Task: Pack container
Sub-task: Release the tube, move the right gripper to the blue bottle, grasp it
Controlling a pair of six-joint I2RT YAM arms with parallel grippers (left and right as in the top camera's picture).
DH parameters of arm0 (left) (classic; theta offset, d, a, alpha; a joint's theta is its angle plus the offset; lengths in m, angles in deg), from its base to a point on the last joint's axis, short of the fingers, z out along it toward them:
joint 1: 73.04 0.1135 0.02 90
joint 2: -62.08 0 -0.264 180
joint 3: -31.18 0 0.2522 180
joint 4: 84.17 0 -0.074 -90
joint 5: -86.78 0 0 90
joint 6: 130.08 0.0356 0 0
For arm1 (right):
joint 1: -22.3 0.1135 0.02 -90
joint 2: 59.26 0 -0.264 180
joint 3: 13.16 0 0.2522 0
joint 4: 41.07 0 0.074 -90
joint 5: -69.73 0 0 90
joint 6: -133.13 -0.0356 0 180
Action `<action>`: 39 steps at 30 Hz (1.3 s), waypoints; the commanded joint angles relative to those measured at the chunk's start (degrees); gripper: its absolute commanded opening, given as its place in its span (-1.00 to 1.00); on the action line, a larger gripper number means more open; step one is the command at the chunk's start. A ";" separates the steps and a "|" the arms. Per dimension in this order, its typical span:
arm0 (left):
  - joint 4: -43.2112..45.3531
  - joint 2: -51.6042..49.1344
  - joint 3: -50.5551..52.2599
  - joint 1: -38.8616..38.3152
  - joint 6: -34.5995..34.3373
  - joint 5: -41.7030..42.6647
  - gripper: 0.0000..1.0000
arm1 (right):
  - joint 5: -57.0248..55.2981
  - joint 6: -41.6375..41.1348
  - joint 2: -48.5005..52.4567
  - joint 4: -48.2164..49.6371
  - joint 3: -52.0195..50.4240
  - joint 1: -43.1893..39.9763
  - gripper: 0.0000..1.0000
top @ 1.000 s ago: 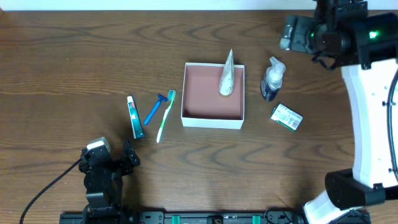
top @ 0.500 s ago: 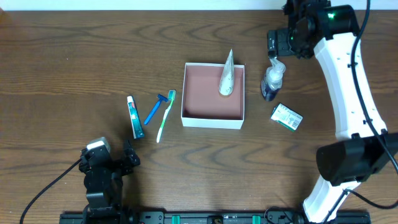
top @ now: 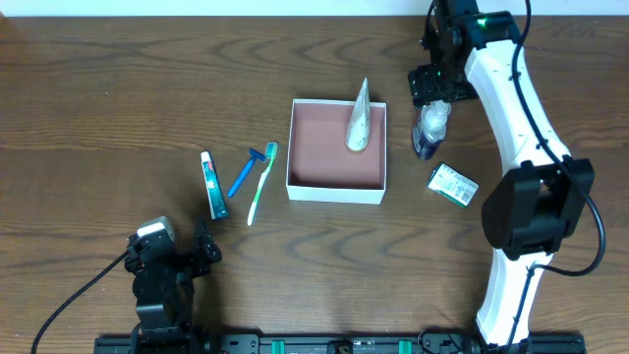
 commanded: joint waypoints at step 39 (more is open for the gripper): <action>0.04 0.37 1.05 -0.20 0.55 -0.46 0.96 | 1.38 -2.60 -0.22 -1.03 -7.89 -0.33 -0.04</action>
